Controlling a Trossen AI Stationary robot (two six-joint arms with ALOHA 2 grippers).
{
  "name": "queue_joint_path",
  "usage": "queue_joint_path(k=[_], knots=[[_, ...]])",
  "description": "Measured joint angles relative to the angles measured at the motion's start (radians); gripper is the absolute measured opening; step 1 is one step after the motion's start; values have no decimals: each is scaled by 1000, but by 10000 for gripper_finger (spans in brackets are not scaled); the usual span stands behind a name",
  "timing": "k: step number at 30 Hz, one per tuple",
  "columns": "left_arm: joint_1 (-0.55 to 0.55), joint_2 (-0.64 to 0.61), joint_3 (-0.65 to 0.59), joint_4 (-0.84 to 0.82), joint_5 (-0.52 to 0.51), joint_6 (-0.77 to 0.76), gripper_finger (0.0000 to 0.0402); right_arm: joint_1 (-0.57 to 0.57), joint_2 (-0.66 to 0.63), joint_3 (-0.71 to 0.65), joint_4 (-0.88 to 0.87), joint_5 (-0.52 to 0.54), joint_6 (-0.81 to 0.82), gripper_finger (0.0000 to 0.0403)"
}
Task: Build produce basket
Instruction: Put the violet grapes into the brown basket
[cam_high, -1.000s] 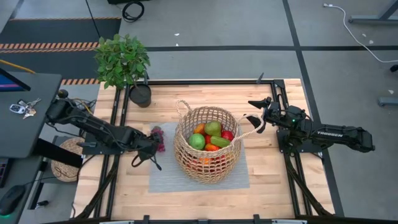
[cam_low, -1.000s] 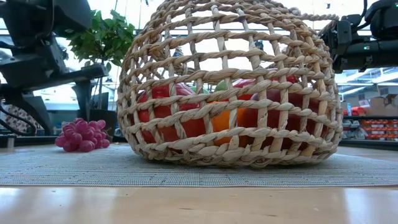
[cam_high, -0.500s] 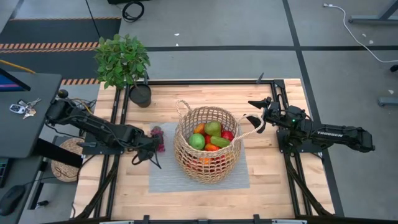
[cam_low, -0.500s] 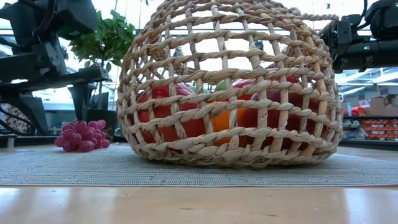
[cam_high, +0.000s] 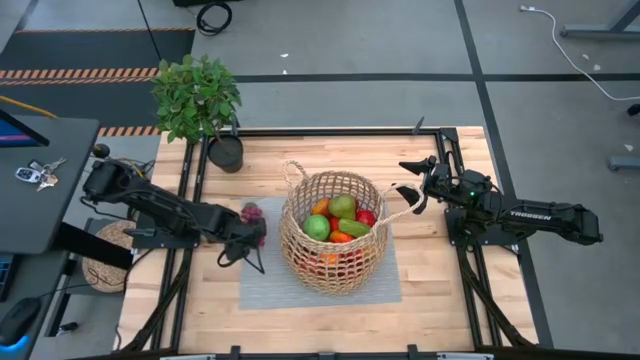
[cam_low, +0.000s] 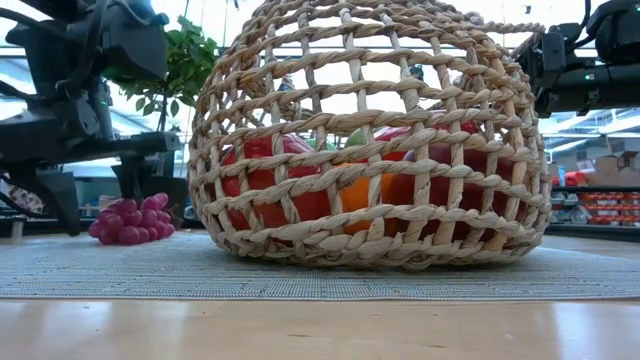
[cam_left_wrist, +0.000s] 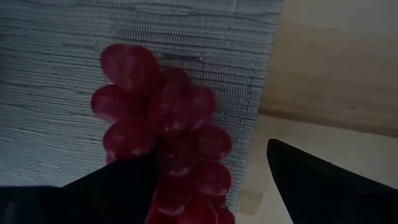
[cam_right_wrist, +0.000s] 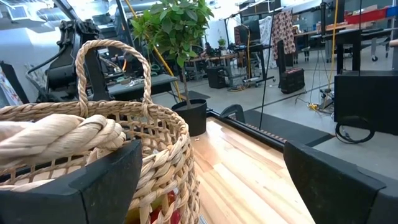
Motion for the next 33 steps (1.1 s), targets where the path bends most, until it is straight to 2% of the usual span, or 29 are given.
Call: queue_joint_path(k=[5, 11, 33], knots=[[0, 18, 0, 6, 0, -68, 297, 0, 0, 0, 0, 0, 0, 394], [0, 19, 0, 30, 1, -70, 287, 0, 0, 0, 0, 0, 0, 394], [0, 20, -3, 66, -29, -145, 170, 0, 0, 0, 0, 0, 0, 394]])
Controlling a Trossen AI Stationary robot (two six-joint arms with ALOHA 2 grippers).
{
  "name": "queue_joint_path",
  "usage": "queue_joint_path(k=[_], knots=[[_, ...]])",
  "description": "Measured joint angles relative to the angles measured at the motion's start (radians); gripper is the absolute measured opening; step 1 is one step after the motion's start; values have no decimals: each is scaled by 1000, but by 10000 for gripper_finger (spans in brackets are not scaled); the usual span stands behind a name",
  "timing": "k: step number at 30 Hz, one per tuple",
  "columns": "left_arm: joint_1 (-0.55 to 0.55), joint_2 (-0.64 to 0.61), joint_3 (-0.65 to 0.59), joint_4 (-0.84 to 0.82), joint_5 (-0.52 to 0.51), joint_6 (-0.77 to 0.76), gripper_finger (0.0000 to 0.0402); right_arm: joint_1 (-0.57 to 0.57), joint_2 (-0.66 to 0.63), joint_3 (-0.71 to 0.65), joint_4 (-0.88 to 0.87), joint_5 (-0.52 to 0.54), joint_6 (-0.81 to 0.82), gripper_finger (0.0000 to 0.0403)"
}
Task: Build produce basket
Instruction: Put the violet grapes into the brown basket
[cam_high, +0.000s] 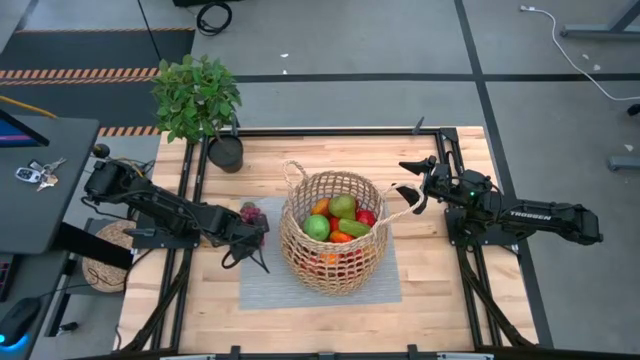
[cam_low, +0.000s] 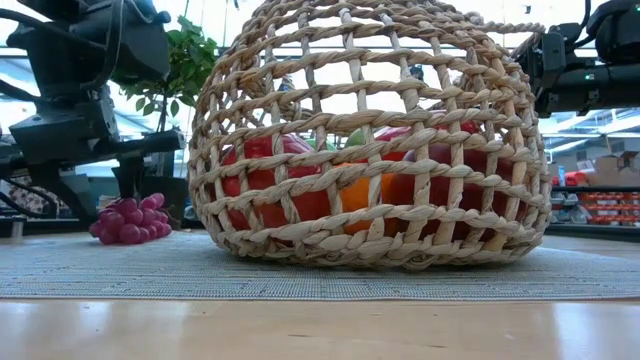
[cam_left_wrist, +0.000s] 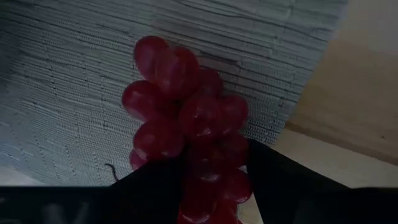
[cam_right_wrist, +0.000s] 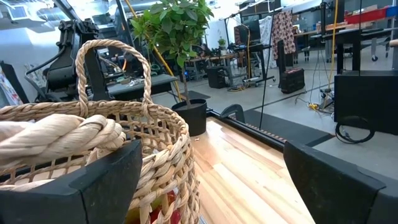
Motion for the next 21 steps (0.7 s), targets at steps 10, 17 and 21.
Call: queue_joint_path(k=[10, 17, 21], knots=[[-14, -1, 0, 14, -15, -179, 150, 0, 0, 0, 0, 0, 0, 394], [-48, -1, 0, 19, -71, -417, 137, 0, 0, 0, 0, 0, 0, 394], [-60, -2, 0, 19, -73, -539, 135, 0, 0, 0, 0, 0, 0, 394]])
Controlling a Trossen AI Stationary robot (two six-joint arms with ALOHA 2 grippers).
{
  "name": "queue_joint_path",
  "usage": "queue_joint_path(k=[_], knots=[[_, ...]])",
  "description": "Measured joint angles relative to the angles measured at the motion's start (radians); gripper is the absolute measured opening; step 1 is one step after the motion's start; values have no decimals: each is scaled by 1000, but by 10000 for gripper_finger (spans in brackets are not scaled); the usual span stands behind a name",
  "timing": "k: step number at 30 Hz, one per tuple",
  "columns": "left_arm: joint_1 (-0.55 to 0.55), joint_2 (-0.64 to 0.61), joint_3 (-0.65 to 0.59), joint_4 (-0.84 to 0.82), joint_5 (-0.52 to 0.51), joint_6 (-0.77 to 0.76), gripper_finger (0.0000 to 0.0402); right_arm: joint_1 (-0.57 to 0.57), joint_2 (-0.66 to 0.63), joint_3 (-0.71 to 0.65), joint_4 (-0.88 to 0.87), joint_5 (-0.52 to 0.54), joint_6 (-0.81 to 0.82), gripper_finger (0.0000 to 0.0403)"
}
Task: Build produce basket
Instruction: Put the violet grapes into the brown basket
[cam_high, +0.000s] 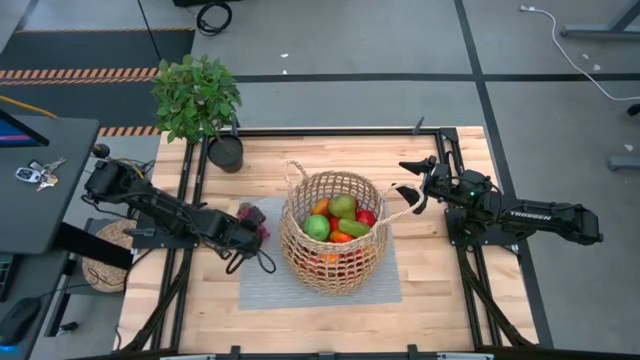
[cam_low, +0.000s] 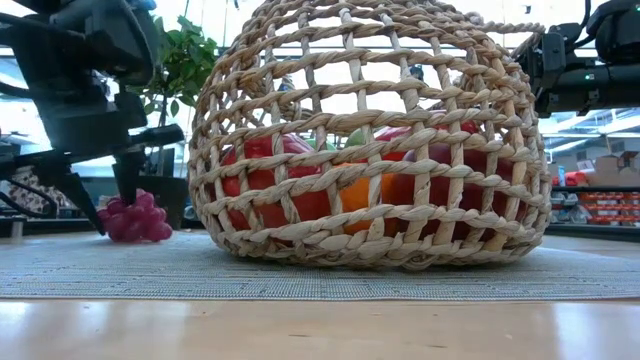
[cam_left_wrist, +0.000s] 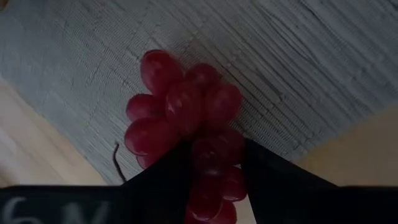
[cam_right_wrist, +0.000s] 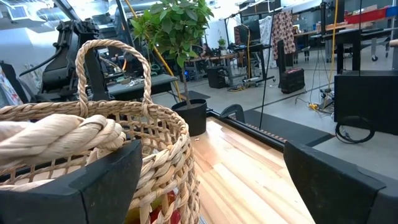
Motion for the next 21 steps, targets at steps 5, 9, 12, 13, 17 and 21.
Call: queue_joint_path(k=[5, 9, 12, 13, 17, 21], knots=[[-1, 0, 16, -7, 1, -145, 135, 0, 0, 0, 0, 0, 0, 394], [0, 0, 55, -11, 1, -220, 135, 0, 0, 0, 0, 0, 0, 394], [0, -2, 93, -10, 2, -240, 135, 0, 0, 0, 0, 0, 0, 394], [0, -6, 104, -10, 6, -242, 135, 0, 0, 0, 0, 0, 0, 394], [0, -32, 142, -11, 38, -238, 135, 0, 0, 0, 0, 0, 0, 394], [1, -73, 159, -16, 38, -231, 134, 0, 0, 0, 1, 0, 0, 394]])
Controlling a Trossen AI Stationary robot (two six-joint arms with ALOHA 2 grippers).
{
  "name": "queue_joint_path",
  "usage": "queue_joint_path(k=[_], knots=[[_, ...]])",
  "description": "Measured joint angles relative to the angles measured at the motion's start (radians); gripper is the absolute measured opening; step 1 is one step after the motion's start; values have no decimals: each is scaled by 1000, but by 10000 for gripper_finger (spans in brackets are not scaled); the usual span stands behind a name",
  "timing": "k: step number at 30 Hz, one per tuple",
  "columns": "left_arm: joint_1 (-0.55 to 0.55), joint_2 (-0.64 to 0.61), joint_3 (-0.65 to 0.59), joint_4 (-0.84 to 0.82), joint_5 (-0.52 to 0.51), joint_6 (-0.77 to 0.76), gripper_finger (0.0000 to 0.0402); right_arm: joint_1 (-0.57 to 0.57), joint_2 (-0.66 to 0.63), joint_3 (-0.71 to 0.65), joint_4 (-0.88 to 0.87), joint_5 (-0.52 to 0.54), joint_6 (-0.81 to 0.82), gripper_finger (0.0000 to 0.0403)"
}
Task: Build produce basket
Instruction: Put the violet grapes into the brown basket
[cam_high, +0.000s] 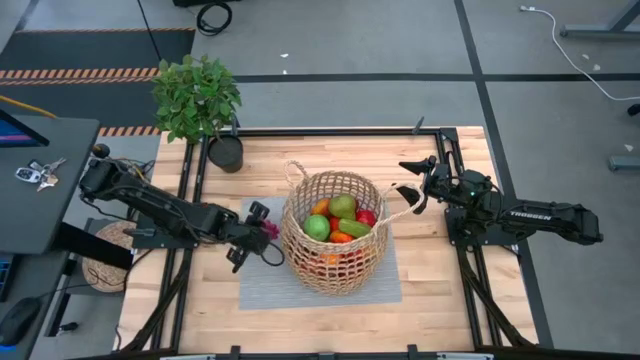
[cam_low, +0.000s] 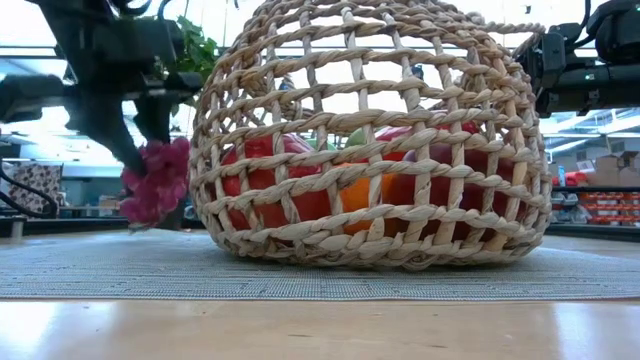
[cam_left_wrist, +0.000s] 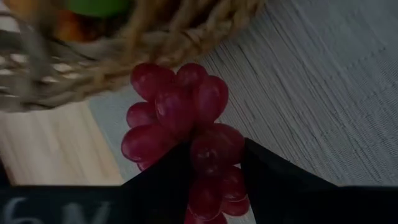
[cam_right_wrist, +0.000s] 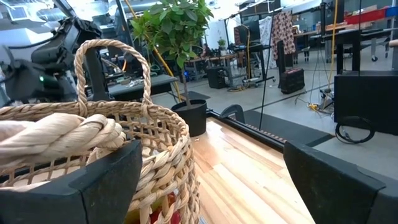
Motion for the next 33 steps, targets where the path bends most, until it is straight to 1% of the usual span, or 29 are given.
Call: queue_joint_path(k=[2, 8, 18, 22, 26, 30, 33], knots=[[0, -26, 1, 1, 0, -7, 134, 0, 0, 0, -3, 0, 0, 394], [-2, -120, 2, -26, 2, -92, 134, 0, 0, 0, -1, 0, 0, 394], [-1, -364, 2, -58, 4, -223, 134, 0, 0, 0, -1, 0, 0, 394], [-1, -468, 2, -49, 24, -279, 134, 0, 0, 0, -1, 0, 0, 394], [-1, -559, 2, 30, 66, -311, 134, 0, 0, 0, -1, 0, 0, 394], [-1, -623, 2, 168, 94, -305, 134, 0, 0, 0, -1, 0, 0, 394], [-1, -651, 2, 285, 94, -297, 134, 0, 0, 0, -1, 0, 0, 394]])
